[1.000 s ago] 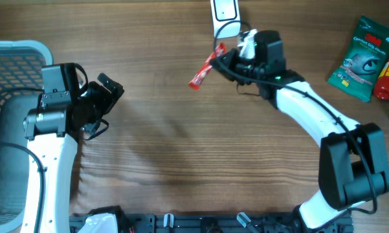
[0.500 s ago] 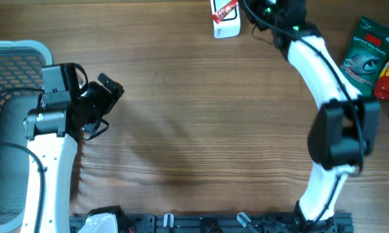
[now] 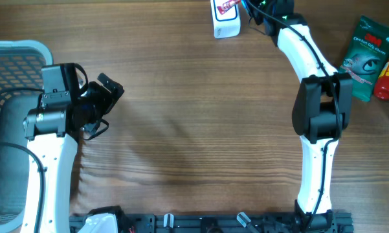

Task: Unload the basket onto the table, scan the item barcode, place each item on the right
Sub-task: 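Raise the red packet to the barcode scanner with the right gripper, then carry the red packet to the right edge and release it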

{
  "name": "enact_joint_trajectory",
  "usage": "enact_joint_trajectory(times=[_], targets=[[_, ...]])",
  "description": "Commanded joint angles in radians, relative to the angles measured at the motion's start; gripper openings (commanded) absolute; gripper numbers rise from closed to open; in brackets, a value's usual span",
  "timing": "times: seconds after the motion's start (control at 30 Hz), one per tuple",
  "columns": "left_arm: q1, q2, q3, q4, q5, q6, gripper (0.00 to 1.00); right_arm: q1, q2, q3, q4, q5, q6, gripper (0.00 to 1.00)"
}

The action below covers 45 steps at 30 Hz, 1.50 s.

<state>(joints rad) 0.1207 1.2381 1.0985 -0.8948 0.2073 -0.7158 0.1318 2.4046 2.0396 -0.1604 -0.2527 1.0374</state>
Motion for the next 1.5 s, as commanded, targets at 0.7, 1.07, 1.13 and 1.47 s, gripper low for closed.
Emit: enact_joint_trajectory(times=[0.7,1.07,1.13,1.47], targets=[[0.007,0.002,0.000,0.000,0.005,0.002,1.00,-0.652,-0.135,0.114,-0.595,0.384,-0.647,0.05],[0.007,0.002,0.000,0.000,0.005,0.002,1.00,-0.657,-0.137,0.115,-0.632,0.402,-0.822,0.67],[0.007,0.002,0.000,0.000,0.005,0.002,1.00,-0.654,-0.192,0.115,-0.674,0.399,-0.792,0.77],[0.007,0.002,0.000,0.000,0.005,0.002,1.00,-0.504,-0.710,0.115,-1.024,0.176,-0.801,0.79]])
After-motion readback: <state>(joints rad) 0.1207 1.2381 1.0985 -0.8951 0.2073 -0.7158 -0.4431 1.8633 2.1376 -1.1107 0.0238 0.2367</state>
